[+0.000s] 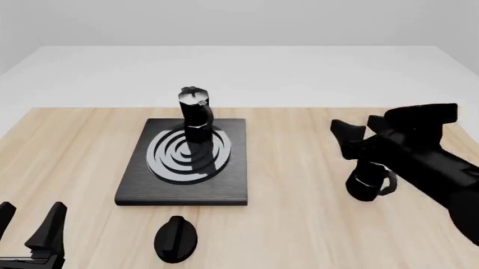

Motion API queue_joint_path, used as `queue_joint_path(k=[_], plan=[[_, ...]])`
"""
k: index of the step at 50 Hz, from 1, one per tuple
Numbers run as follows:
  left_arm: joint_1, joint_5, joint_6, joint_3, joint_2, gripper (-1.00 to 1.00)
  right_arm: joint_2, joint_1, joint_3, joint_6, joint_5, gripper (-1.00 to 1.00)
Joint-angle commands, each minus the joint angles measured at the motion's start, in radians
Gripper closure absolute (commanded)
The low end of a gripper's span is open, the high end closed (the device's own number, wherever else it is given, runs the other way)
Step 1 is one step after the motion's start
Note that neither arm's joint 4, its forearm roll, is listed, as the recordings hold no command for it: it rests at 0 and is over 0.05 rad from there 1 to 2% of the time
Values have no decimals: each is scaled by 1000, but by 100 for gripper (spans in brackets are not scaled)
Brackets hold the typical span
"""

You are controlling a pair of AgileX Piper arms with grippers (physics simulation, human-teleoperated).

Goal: Put both moka pots on the stove.

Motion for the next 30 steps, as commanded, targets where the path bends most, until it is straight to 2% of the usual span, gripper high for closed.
queue_joint_path(k=[1,4,6,7,9,16,18,19,24,27,30], plan=[[0,0,0,0,0,-100,-345,-200,31,-74,255,-100],[0,0,0,0,0,-100,-396,-254,20,-77,319,-100],[0,0,0,0,0,-100,-438,-307,20,-115,345,-100],[0,0,0,0,0,-100,-447,-325,17,-112,366,-100],[0,0,0,0,0,-100,-488,-383,14,-141,394,-100],[0,0,0,0,0,-100,-538,-474,20,-170,448,-100],[0,0,0,0,0,-100,-545,-475,33,-174,455,-100],[0,0,0,0,0,-100,-555,-501,41,-186,460,-100],[0,0,0,0,0,-100,-564,-530,64,-181,460,-100],[0,0,0,0,0,-100,-545,-527,79,-136,451,-100],[0,0,0,0,0,-100,-548,-536,90,-157,440,-100]])
